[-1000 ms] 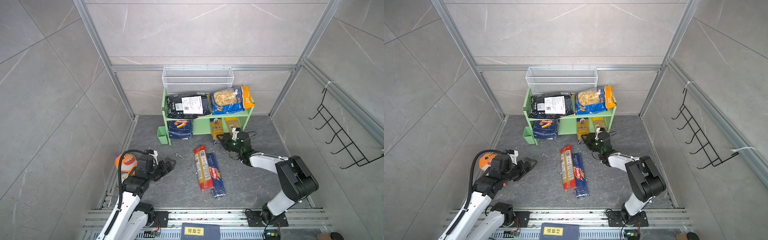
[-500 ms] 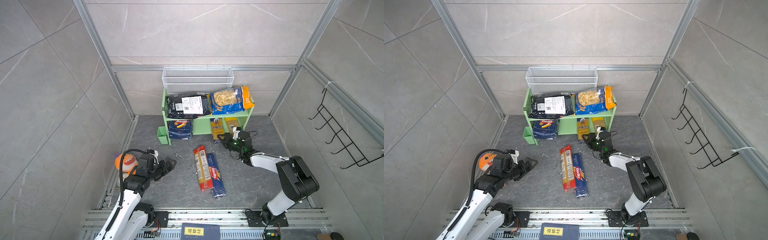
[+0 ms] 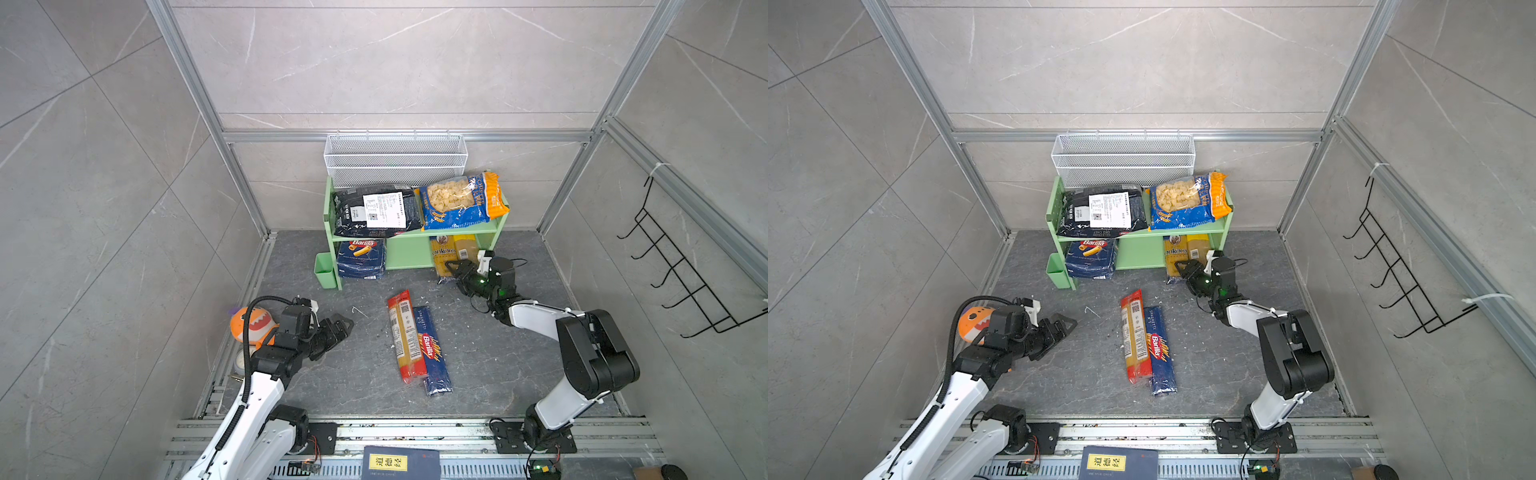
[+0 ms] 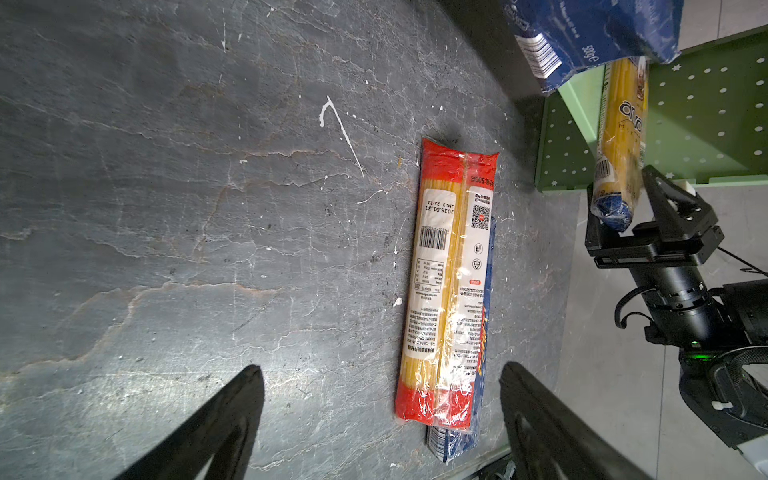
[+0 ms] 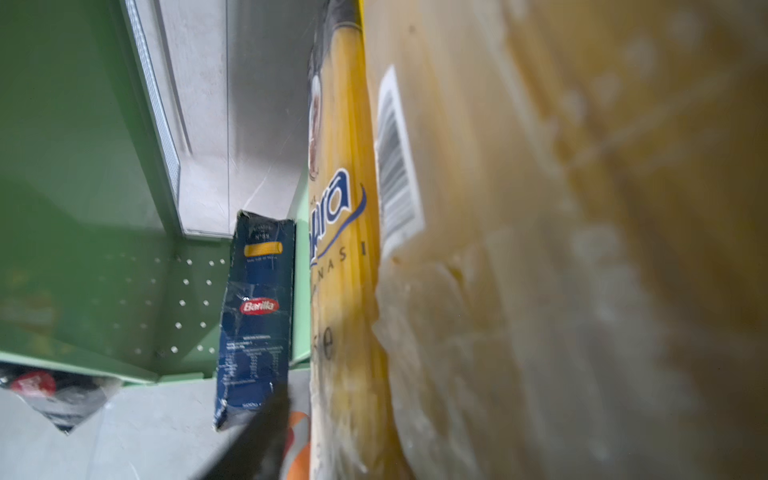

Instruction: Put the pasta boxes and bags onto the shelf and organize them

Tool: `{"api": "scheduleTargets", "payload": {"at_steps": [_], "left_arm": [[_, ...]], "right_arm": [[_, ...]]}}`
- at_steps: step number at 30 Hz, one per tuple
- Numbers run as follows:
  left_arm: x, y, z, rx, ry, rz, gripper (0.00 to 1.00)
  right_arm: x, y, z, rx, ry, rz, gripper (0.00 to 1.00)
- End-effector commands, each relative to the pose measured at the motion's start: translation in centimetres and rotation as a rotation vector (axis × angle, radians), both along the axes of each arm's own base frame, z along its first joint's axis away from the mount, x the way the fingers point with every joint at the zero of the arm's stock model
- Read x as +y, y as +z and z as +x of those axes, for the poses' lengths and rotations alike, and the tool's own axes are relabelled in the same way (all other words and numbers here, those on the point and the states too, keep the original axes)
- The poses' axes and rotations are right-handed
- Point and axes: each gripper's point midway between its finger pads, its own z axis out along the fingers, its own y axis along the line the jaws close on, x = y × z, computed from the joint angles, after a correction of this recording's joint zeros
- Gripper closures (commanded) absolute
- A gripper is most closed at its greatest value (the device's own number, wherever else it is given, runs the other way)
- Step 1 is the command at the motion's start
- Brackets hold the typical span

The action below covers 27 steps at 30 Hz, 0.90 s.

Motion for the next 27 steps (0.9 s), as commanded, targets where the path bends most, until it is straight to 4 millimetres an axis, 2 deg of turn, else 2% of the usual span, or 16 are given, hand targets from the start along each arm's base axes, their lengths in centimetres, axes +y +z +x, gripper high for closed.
{"api": "scheduleTargets", "payload": {"at_steps": [1, 7, 15, 20, 27], "left_arm": [[-0.5, 1.9, 0.7, -0.069, -0.021, -0.012, 0.09], [-0.7, 2.0, 0.8, -0.072, -0.032, -0.021, 0.09], [-0.7, 2.2, 0.3, -0.086, -0.034, -0.035, 0.09], [-0.6, 2.4, -0.3, -0.094, -0.031, -0.041, 0.09], [-0.2, 2.4, -1.2, -0.106, -0.023, -0.041, 0.09]], "right_arm": [[0.5, 0.7, 0.5, -0.029, 0.021, 0.015, 0.16], [0.7, 1.3, -0.5, -0.033, 0.054, 0.007, 0.10], [-0.3, 2.3, -3.1, -0.015, 0.048, -0.066, 0.01], [-0.8, 1.6, -5.1, 0.016, 0.048, -0.073, 0.01], [-0.7, -0.7, -9.9, 0.077, 0.087, -0.127, 0.01]]}}
